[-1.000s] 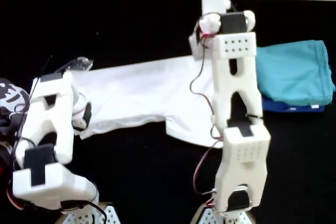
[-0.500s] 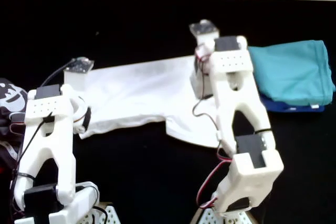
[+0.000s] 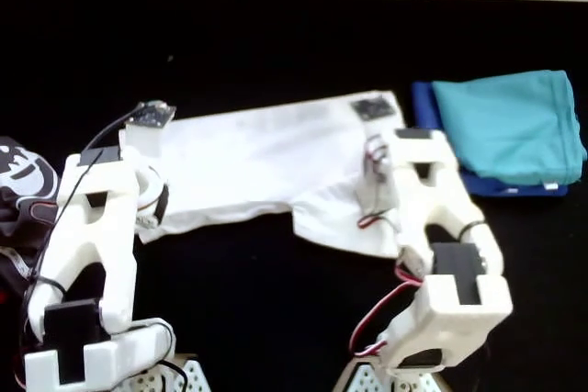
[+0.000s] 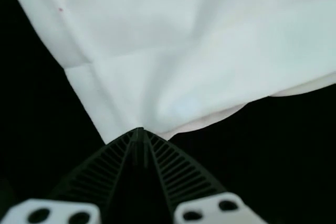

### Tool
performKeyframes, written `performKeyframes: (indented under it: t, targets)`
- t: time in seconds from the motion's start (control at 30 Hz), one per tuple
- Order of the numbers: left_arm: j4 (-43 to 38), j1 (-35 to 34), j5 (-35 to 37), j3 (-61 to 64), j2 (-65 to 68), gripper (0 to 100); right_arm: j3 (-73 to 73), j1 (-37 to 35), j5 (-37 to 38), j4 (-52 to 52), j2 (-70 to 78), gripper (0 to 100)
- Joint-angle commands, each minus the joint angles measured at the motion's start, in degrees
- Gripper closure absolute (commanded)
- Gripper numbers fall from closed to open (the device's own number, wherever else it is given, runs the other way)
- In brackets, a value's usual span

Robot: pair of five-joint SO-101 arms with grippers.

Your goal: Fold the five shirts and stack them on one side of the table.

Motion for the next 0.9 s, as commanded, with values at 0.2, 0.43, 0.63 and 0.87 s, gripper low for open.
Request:
performKeyframes:
  t: [0.2,0.43,0.63,0.87]
  targets:
    - [-0.1,0.7,-0.2,-0.3,-3.3,99,0.2,5.1,1.4,-0.2,-3.3,99.3]
    - [0.1,0.6,-0.2,-0.1,-3.2,99,-1.1,3.5,1.1,6.1,-8.7,99.3]
    - [0.1,0.7,-0.2,-0.1,-3.2,99,1.0,1.1,-3.1,13.8,-20.4,84.0]
    - [0.1,0.8,-0.2,-0.1,-3.2,99,12.2,-9.3,-3.0,10.4,-21.0,84.8]
